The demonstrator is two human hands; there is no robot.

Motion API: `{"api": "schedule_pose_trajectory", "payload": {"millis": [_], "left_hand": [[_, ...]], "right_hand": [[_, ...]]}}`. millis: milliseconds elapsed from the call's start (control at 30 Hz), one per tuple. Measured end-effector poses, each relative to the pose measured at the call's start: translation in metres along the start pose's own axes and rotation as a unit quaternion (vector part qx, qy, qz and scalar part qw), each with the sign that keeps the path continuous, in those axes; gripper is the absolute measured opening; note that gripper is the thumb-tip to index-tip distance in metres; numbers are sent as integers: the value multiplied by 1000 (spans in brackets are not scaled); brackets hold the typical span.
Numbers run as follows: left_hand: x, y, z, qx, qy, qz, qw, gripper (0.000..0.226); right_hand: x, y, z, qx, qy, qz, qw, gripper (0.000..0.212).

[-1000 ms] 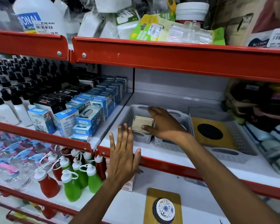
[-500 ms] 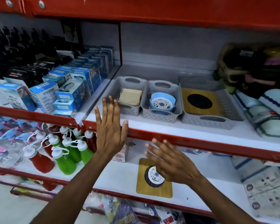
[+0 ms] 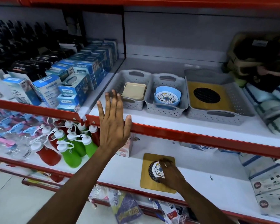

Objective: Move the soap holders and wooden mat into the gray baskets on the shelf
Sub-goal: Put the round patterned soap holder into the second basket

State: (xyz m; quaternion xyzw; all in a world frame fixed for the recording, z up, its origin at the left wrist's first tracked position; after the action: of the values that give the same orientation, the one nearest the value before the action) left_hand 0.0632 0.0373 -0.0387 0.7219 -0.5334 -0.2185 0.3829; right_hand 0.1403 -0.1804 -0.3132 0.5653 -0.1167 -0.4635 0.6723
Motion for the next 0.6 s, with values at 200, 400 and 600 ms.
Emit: {"api": "schedule_pose_trajectory", "payload": {"millis": [200,400,600], "left_hand": [[-1,0,0,-2,-1,2,1000,73],[-1,0,0,-4,-1,0,1000,73],[0,0,1,-3,-1,2,1000,73]], "right_hand": [[-2,4,-3,7,0,-3,1000,93],[-45,60,38,128,129,-63,981,86],[-101,141,113,315,329,-41,889,71]]}}
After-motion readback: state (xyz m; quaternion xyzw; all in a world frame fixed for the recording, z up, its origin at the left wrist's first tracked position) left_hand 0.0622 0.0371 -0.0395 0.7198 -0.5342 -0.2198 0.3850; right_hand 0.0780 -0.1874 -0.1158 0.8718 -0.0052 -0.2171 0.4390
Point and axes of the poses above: each hand's wrist, its own z-axis away from the middle knuckle, its own y-axis out of the back of the hand, x = y × z, the point moved 7 cm from there along -z, towards the middle knuckle, and after that the axes turned 9 degrees about -z, right-handed, at the moved point
